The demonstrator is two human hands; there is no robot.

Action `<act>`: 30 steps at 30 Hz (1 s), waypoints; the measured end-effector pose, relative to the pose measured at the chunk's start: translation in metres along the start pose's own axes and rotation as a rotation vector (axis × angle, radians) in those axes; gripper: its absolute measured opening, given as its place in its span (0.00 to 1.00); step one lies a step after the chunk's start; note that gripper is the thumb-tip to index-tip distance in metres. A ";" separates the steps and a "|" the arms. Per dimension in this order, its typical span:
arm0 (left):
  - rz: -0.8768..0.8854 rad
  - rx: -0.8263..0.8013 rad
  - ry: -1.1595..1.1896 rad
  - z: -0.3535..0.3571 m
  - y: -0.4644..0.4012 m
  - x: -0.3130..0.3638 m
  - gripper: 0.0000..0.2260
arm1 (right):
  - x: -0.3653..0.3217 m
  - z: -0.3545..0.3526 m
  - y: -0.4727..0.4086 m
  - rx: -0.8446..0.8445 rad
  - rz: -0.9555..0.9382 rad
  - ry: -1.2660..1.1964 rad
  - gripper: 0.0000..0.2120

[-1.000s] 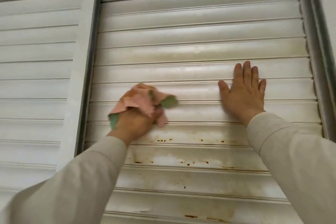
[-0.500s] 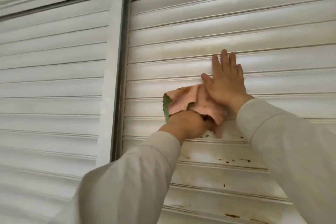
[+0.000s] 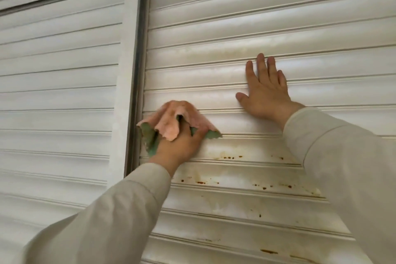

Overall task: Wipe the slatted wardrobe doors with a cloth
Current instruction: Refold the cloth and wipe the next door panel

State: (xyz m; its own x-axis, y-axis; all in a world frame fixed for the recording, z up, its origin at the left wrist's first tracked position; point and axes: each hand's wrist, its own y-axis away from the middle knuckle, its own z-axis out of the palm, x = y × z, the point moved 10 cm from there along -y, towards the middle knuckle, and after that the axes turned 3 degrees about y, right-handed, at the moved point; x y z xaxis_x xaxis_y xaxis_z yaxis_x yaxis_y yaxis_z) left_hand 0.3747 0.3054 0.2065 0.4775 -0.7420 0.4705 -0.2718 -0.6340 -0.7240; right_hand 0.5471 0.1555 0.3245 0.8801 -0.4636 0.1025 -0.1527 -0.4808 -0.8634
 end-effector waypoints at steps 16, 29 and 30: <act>0.192 0.185 -0.188 0.010 -0.019 0.081 0.22 | -0.002 0.003 0.003 -0.024 -0.022 0.048 0.38; 0.047 0.278 -0.168 -0.050 -0.028 -0.008 0.14 | 0.004 0.000 0.018 0.068 -0.044 0.130 0.34; 0.086 0.302 -0.229 -0.047 -0.031 -0.006 0.15 | 0.002 0.001 0.017 0.064 -0.045 0.134 0.34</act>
State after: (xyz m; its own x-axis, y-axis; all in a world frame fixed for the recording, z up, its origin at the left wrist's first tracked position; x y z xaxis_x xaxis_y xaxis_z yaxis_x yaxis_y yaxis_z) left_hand 0.3405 0.3195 0.2497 0.6473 -0.7000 0.3017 -0.0769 -0.4538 -0.8878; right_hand 0.5470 0.1468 0.3095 0.8168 -0.5401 0.2028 -0.0821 -0.4567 -0.8858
